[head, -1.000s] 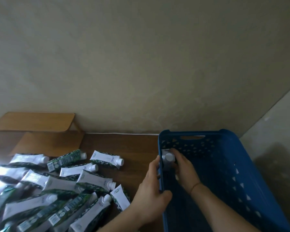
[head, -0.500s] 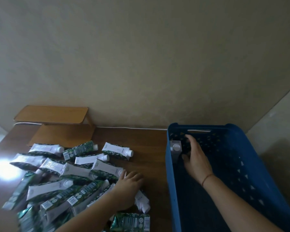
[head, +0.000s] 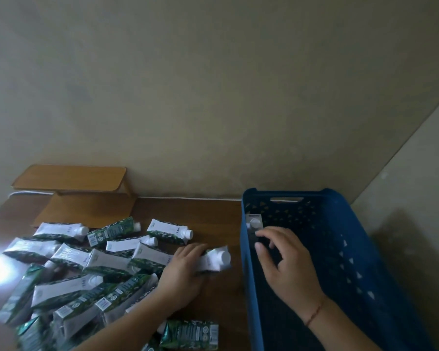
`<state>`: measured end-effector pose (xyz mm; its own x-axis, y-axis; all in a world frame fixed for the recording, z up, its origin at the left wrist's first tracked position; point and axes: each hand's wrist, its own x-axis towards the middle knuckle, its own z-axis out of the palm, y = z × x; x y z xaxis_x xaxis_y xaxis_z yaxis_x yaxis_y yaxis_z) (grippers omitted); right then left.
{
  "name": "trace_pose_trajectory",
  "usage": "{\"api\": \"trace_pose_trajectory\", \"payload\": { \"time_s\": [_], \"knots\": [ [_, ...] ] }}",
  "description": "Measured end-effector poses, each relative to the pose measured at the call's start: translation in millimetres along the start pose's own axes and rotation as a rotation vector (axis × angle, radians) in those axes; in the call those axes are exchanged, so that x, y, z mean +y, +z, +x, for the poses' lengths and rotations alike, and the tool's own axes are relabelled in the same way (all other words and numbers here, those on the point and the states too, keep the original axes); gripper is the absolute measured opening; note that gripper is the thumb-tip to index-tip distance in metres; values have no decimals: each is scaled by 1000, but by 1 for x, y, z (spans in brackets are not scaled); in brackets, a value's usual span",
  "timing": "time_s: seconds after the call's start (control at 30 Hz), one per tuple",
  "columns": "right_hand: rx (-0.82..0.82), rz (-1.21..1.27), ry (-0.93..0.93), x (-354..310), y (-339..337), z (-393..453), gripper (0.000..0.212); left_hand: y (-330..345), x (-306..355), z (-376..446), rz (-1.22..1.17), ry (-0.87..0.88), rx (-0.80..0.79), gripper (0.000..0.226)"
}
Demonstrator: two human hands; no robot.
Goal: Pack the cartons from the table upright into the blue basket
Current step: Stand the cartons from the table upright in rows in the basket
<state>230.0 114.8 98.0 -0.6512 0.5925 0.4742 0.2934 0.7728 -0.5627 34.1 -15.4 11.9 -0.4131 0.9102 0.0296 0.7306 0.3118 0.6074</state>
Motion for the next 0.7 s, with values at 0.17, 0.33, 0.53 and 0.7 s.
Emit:
{"api": "trace_pose_trajectory", "payload": {
  "time_s": [0.17,0.33,0.53,0.7],
  "knots": [
    [-156,204,220,-26,15,4,70,-12,59,1,-278,95,450,60],
    [44,400,272,-33,-4,14,55,-12,88,4,-279,295,492,68],
    [269,347,327,10,-38,12,57,0,101,7,-544,-89,69,81],
    [-156,129,299,44,-32,17,54,10,105,15,-824,-216,-118,49]
  ]
}}
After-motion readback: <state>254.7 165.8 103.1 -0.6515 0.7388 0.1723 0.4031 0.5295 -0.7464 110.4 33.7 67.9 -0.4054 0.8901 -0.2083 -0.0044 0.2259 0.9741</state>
